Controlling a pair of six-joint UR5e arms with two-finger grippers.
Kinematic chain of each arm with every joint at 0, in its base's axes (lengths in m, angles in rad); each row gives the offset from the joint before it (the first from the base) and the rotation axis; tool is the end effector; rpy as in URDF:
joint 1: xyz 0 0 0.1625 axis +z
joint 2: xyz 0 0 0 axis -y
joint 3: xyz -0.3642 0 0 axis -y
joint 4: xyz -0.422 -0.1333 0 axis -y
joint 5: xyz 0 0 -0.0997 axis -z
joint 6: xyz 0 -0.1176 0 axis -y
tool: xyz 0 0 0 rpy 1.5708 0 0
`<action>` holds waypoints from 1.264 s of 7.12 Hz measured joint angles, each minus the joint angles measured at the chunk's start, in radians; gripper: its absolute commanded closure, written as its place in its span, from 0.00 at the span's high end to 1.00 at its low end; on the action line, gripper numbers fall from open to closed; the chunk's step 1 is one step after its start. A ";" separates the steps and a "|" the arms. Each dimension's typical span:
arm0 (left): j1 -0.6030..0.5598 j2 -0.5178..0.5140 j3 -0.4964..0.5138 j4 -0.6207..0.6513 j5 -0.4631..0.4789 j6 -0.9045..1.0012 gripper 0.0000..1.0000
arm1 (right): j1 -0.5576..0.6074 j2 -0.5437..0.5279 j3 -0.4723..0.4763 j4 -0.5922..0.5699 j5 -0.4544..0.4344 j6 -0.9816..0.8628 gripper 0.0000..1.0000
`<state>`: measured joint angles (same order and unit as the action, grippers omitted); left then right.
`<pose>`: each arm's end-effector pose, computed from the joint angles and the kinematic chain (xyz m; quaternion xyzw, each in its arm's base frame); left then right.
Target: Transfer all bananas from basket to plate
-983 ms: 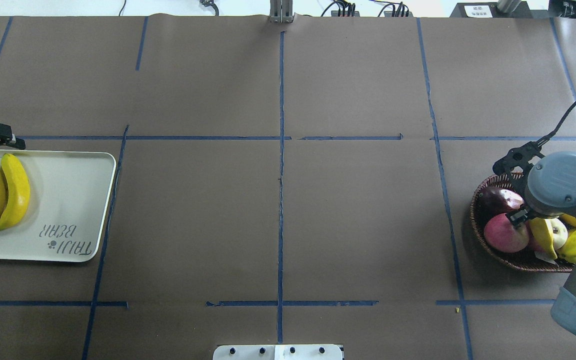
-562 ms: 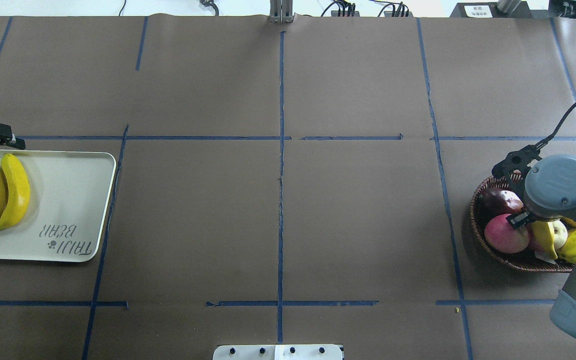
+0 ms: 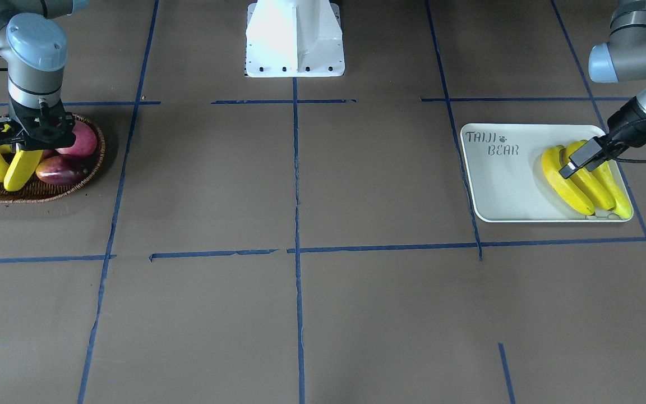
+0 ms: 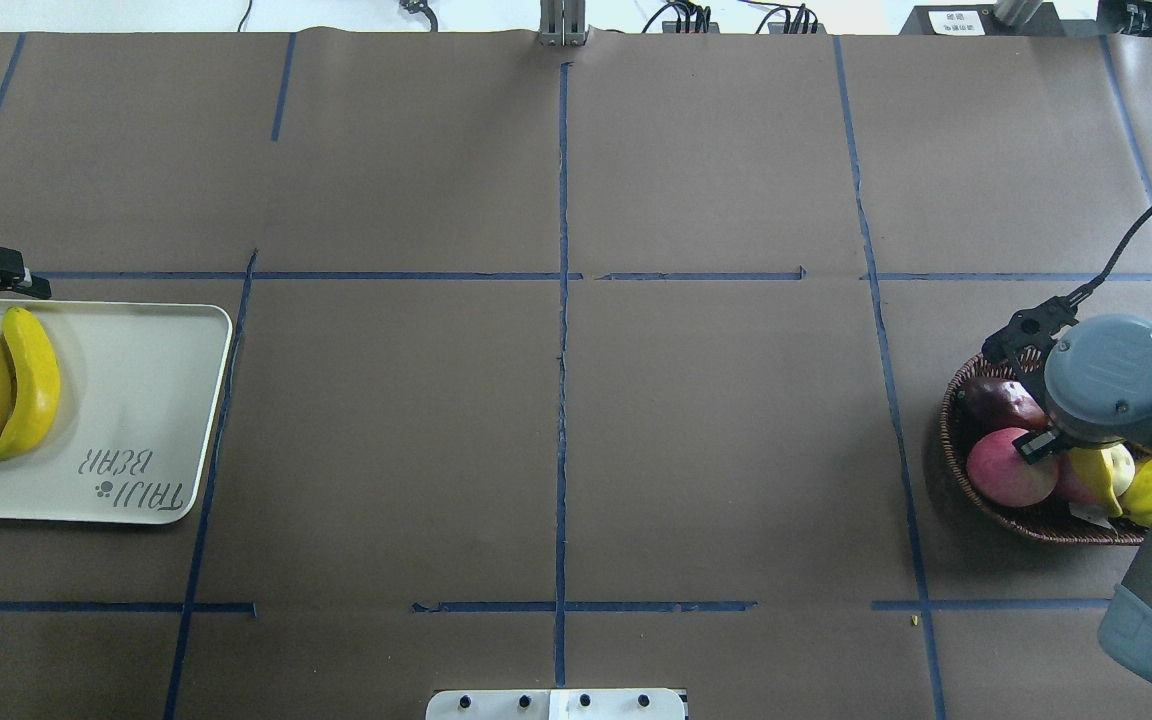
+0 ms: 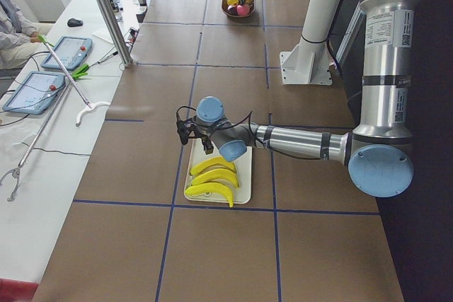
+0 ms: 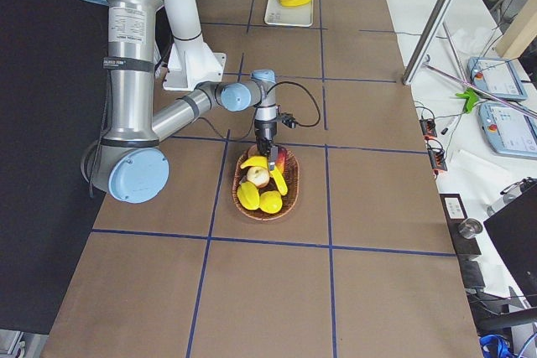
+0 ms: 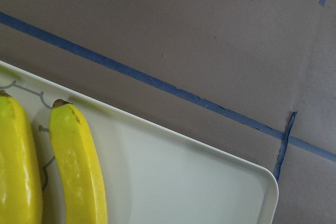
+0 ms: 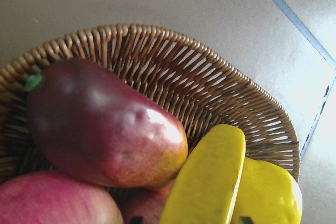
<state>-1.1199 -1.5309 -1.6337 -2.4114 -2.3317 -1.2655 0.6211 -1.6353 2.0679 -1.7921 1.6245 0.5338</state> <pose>0.1870 -0.5060 0.4962 -0.0011 0.5145 -0.1914 0.8358 -0.3179 -0.3836 0.4429 0.0597 -0.0909 -0.2080 0.9721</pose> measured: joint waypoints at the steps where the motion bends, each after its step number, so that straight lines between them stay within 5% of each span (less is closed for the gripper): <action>1: 0.000 0.000 0.000 0.000 0.000 0.000 1.00 | 0.000 0.000 0.001 -0.003 0.000 0.000 0.26; 5: 0.000 0.000 0.000 0.000 0.000 0.000 1.00 | 0.010 -0.013 0.093 -0.064 0.001 0.000 0.08; 9: 0.000 -0.003 -0.007 -0.001 -0.001 -0.002 1.00 | 0.097 -0.002 0.199 -0.120 0.057 -0.005 0.00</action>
<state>-1.1194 -1.5335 -1.6410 -2.4126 -2.3330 -1.2672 0.7182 -1.6374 2.2673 -1.9123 1.6810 0.5288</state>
